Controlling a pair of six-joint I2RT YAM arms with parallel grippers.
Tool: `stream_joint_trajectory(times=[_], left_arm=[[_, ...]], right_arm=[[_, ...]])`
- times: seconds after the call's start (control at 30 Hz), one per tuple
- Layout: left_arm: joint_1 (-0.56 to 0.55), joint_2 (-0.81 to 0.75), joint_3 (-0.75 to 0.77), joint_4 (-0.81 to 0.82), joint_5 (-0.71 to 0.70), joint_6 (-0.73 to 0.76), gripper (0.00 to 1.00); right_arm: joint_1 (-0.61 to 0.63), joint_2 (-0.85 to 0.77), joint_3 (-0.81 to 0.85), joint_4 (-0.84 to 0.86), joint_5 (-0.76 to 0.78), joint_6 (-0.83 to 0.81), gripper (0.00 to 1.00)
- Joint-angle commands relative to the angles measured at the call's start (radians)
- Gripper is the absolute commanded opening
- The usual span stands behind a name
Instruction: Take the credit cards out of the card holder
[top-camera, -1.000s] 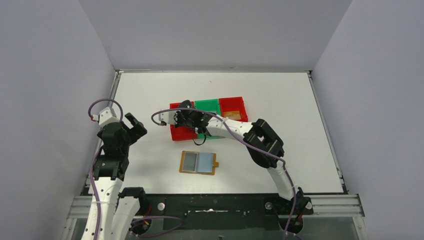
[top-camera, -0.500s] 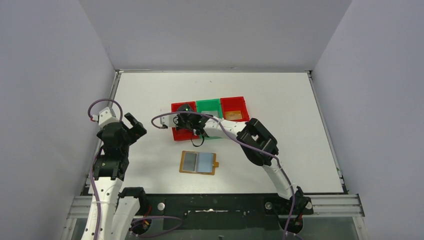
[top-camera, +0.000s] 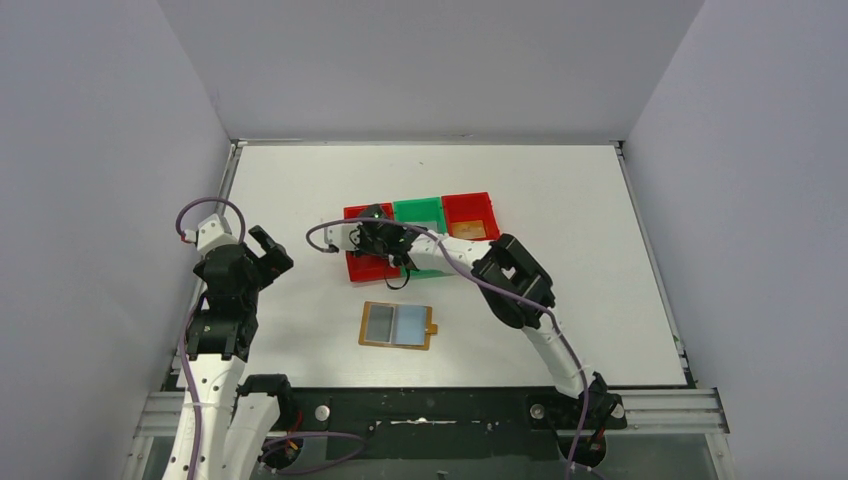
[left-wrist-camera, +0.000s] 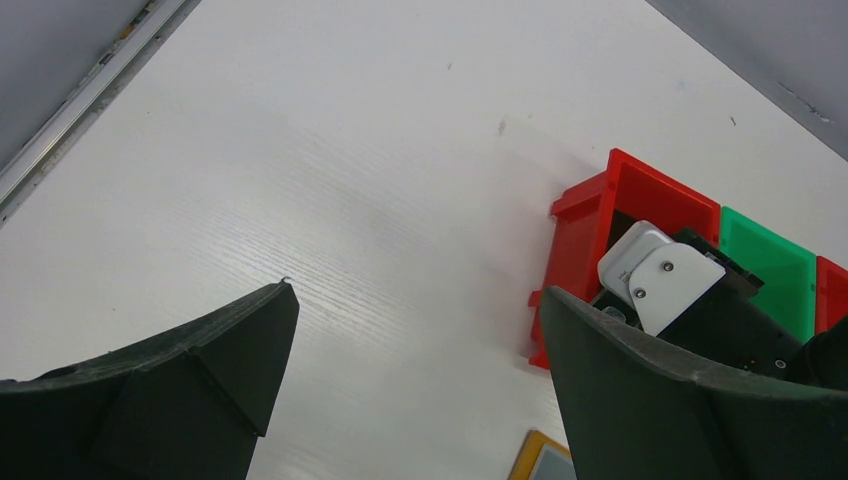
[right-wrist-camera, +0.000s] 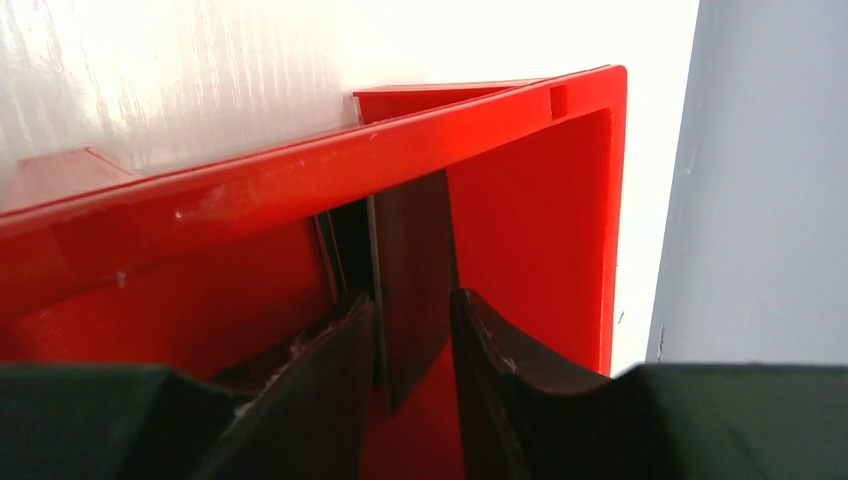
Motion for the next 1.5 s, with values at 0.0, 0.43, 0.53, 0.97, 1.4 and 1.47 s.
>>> stream_joint_trajectory(times=[0.0, 0.43, 0.53, 0.97, 1.4, 1.47], left_arm=[[-0.001, -0.005, 0.015, 0.025, -0.009, 0.004, 0.94], [-0.001, 0.005, 0.011, 0.029, 0.014, 0.009, 0.94], [-0.001, 0.007, 0.010, 0.031, 0.018, 0.010, 0.93], [-0.001, 0.025, 0.010, 0.031, 0.034, 0.013, 0.94], [-0.001, 0.047, 0.012, 0.029, 0.035, 0.015, 0.94], [-0.001, 0.053, 0.014, 0.028, 0.035, 0.015, 0.94]], right_arm=[[-0.017, -0.041, 0.016, 0.036, -0.006, 0.024, 0.37], [-0.020, -0.114, -0.026, 0.069, -0.050, 0.078, 0.54], [-0.022, -0.133, -0.038, 0.075, -0.067, 0.097, 0.55], [-0.021, -0.338, -0.203, 0.269, -0.107, 0.420, 0.59], [0.073, -0.581, -0.477, 0.050, 0.076, 1.483, 0.62], [0.129, -0.581, -0.497, -0.003, 0.155, 1.549, 0.62]])
